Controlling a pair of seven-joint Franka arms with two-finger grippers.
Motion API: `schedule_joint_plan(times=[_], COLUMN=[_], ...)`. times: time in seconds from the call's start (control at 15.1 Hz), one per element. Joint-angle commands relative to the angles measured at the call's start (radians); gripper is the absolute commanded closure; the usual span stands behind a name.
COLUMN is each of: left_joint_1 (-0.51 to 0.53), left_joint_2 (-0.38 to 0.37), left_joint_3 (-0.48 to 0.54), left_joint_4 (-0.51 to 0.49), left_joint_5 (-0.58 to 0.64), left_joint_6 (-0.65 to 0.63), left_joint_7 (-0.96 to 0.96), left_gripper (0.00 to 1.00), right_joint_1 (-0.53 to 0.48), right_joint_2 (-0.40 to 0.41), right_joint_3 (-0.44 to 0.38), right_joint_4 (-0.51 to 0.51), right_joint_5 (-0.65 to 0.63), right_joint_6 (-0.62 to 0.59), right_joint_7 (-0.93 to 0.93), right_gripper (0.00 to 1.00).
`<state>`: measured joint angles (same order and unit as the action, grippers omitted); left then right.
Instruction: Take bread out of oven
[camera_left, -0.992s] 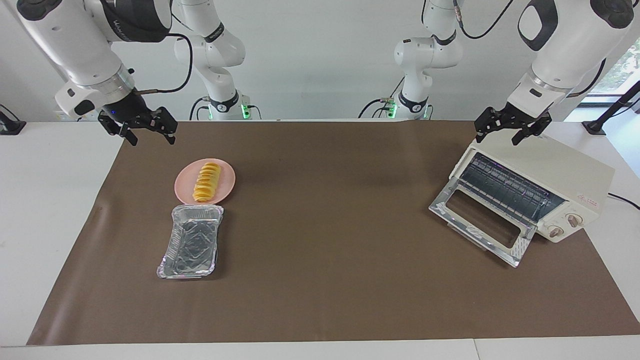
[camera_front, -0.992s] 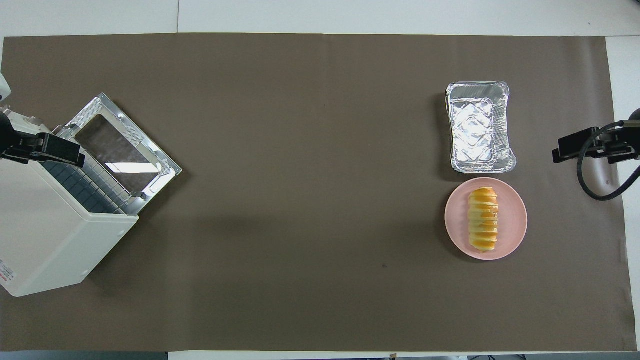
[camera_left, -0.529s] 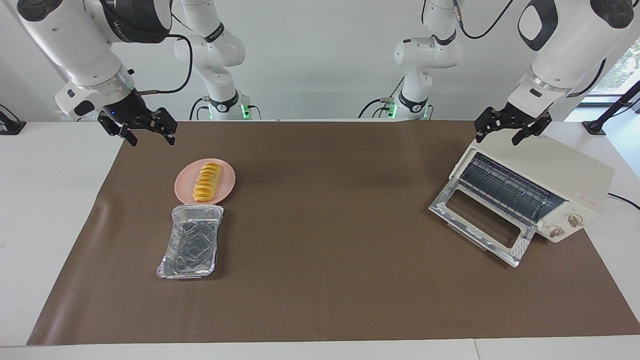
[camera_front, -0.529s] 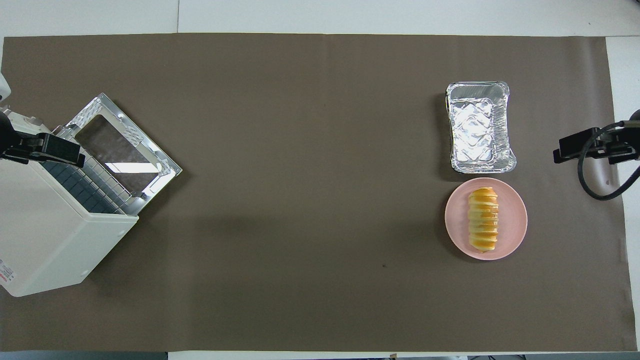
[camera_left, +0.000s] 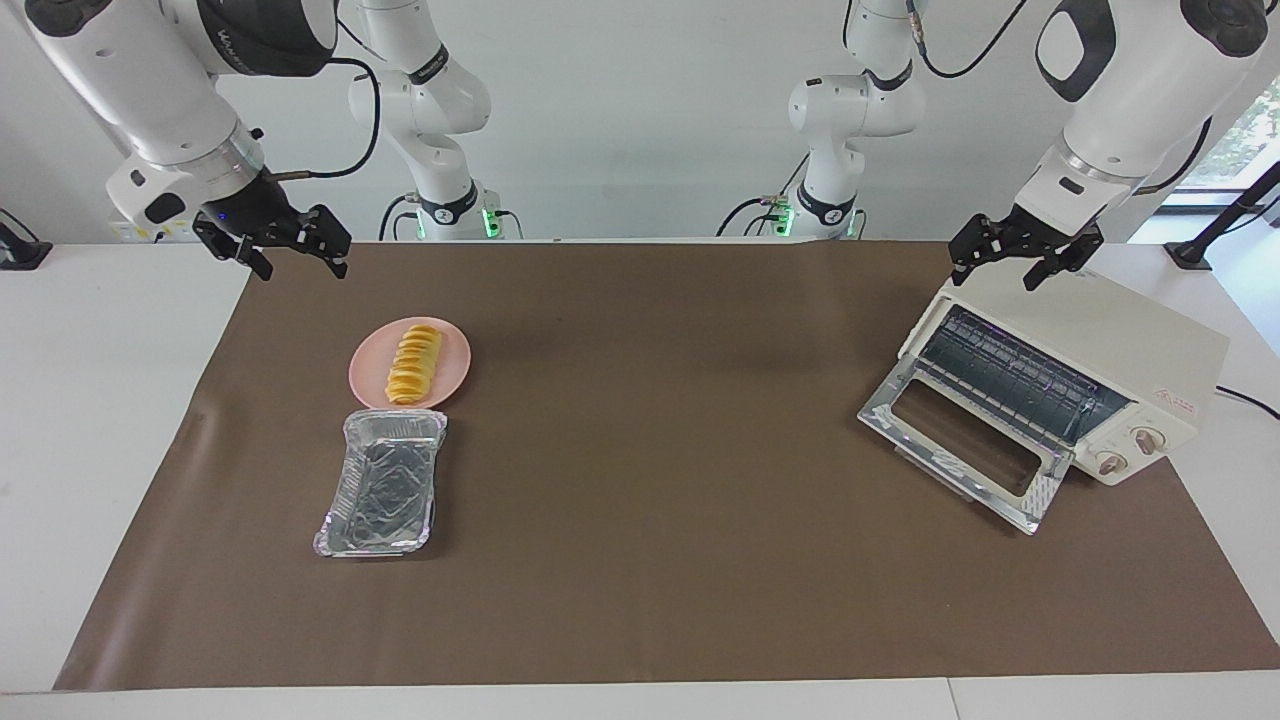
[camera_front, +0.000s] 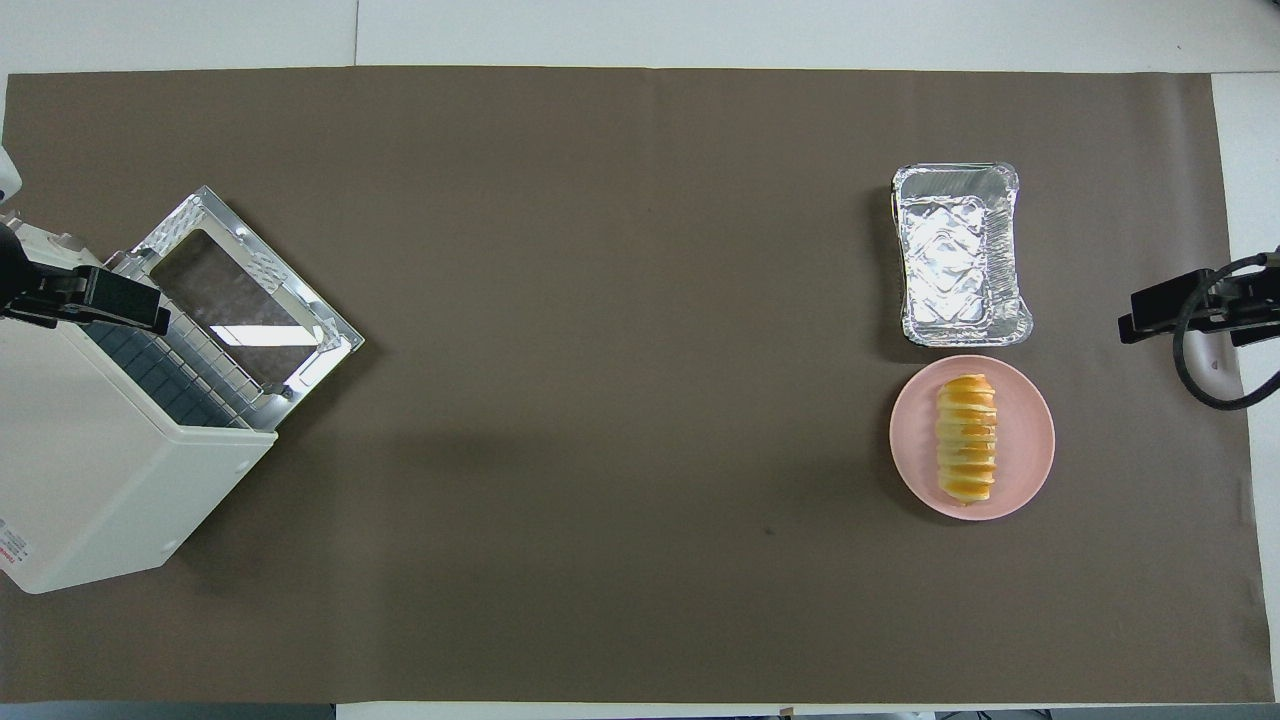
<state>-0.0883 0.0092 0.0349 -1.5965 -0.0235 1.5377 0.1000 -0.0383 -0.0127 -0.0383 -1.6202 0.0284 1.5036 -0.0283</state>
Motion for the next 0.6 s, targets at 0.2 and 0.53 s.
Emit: schedule_joint_plan(times=[0.2,0.53], left_joint_1=[0.004,0.004], left_joint_2=[-0.023,-0.023], left_joint_3=[-0.004,-0.004], left_joint_4=[-0.023,-0.023], left_joint_5=[0.013,0.013], left_joint_6=[0.016,0.018], left_joint_7=[-0.011,-0.011], left_gripper=[0.00,0.00], right_joint_1=[-0.025,-0.020], right_joint_2=[0.000,-0.001], right_joint_3=[0.012,0.012], right_joint_4=[0.008,0.008], right_joint_5=[-0.053,-0.055], right_joint_6=[0.053,0.055], right_joint_7=[0.005,0.005], right_gripper=[0.00,0.00])
